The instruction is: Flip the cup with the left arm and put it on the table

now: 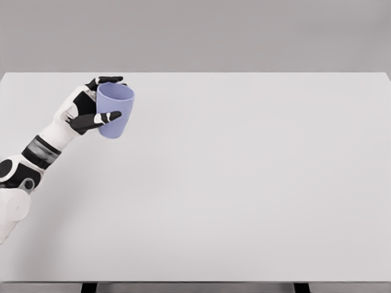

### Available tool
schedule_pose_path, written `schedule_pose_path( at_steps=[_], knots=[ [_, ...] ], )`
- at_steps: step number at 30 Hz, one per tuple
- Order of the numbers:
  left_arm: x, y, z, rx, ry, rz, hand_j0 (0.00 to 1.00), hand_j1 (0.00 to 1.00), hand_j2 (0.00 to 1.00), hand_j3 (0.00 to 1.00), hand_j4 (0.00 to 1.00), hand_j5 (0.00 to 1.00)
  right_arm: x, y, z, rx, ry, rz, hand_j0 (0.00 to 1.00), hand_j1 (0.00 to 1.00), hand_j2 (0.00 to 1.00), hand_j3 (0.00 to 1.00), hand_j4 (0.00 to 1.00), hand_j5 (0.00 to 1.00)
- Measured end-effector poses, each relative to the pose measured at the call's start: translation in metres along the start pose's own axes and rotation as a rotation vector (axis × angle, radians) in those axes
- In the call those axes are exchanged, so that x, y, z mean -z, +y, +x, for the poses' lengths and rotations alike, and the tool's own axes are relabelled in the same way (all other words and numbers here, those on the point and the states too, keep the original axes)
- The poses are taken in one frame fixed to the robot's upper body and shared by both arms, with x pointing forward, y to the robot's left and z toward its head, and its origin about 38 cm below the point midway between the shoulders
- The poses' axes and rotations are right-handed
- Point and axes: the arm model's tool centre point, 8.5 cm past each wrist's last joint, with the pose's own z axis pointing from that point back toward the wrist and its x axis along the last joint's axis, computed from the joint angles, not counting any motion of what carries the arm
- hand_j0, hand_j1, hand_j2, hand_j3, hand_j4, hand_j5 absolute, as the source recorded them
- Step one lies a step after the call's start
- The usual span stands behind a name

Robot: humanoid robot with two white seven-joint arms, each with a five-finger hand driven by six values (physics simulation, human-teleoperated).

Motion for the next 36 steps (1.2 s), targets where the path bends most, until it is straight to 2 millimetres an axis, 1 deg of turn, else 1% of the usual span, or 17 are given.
schedule_pose_path(
  at_steps=[3, 5, 6, 9, 12, 15, 17, 19, 20, 28, 34, 35, 36],
  knots=[
    [0.007, -0.008, -0.006, -0.003, -0.087, 0.016, 0.63, 0.63, 0.63, 0.63, 0.63, 0.63, 0.000, 0.000, 0.000, 0.000, 0.000, 0.000, 1.00, 1.00, 1.00, 1.00, 1.00, 1.00],
    [0.008, -0.015, -0.010, 0.056, -0.149, 0.013, 0.66, 0.66, 0.66, 0.66, 0.66, 0.66, 0.000, 0.000, 0.000, 0.000, 0.000, 0.000, 1.00, 1.00, 1.00, 1.00, 1.00, 1.00],
    [0.010, -0.020, -0.014, 0.080, -0.164, 0.006, 0.66, 0.66, 0.66, 0.66, 0.66, 0.66, 0.000, 0.000, 0.000, 0.000, 0.000, 0.000, 1.00, 1.00, 1.00, 1.00, 1.00, 1.00],
    [0.012, -0.030, -0.033, 0.102, -0.162, -0.004, 0.66, 0.66, 0.66, 0.66, 0.66, 0.66, 0.000, 0.000, 0.000, 0.000, 0.000, 0.000, 1.00, 1.00, 1.00, 1.00, 1.00, 1.00],
    [0.011, -0.034, -0.050, 0.118, -0.125, -0.003, 0.66, 0.66, 0.66, 0.66, 0.66, 0.66, 0.000, 0.000, 0.000, 0.000, 0.000, 0.000, 1.00, 1.00, 1.00, 1.00, 1.00, 1.00],
    [0.009, -0.035, -0.059, 0.125, -0.104, -0.001, 0.68, 0.68, 0.68, 0.68, 0.68, 0.68, 0.000, 0.000, 0.000, 0.000, 0.000, 0.000, 1.00, 1.00, 1.00, 1.00, 1.00, 1.00],
    [0.008, -0.035, -0.062, 0.126, -0.097, 0.001, 0.72, 0.72, 0.72, 0.72, 0.72, 0.72, 0.000, 0.000, 0.000, 0.000, 0.000, 0.000, 1.00, 1.00, 1.00, 1.00, 1.00, 1.00],
    [0.007, -0.035, -0.062, 0.127, -0.095, 0.001, 0.98, 0.98, 0.98, 0.98, 0.98, 0.98, 0.000, 0.000, 0.000, 0.000, 0.000, 0.000, 1.00, 1.00, 1.00, 1.00, 1.00, 1.00],
    [0.007, -0.035, -0.062, 0.128, -0.094, 0.002, 1.00, 1.00, 1.00, 1.00, 1.00, 1.00, 0.000, 0.000, 0.000, 0.000, 0.000, 0.000, 1.00, 1.00, 1.00, 1.00, 1.00, 1.00],
    [0.006, -0.035, -0.064, 0.121, -0.098, 0.009, 1.00, 1.00, 1.00, 1.00, 1.00, 1.00, 0.000, 0.000, 0.000, 0.000, 0.000, 0.000, 1.00, 1.00, 1.00, 1.00, 1.00, 1.00],
    [0.003, -0.030, -0.058, 0.130, -0.103, 0.014, 1.00, 1.00, 1.00, 1.00, 1.00, 1.00, 0.000, 0.000, 0.000, 0.000, 0.000, 0.000, 1.00, 1.00, 1.00, 1.00, 1.00, 1.00],
    [0.000, -0.029, -0.058, 0.132, -0.102, 0.018, 1.00, 1.00, 1.00, 1.00, 1.00, 1.00, 0.000, 0.000, 0.000, 0.000, 0.000, 0.000, 1.00, 1.00, 1.00, 1.00, 1.00, 1.00],
    [-0.006, -0.027, -0.059, 0.132, -0.095, 0.028, 1.00, 1.00, 1.00, 1.00, 1.00, 1.00, 0.000, 0.000, 0.000, 0.000, 0.000, 0.000, 1.00, 1.00, 1.00, 1.00, 1.00, 1.00]
  ],
)
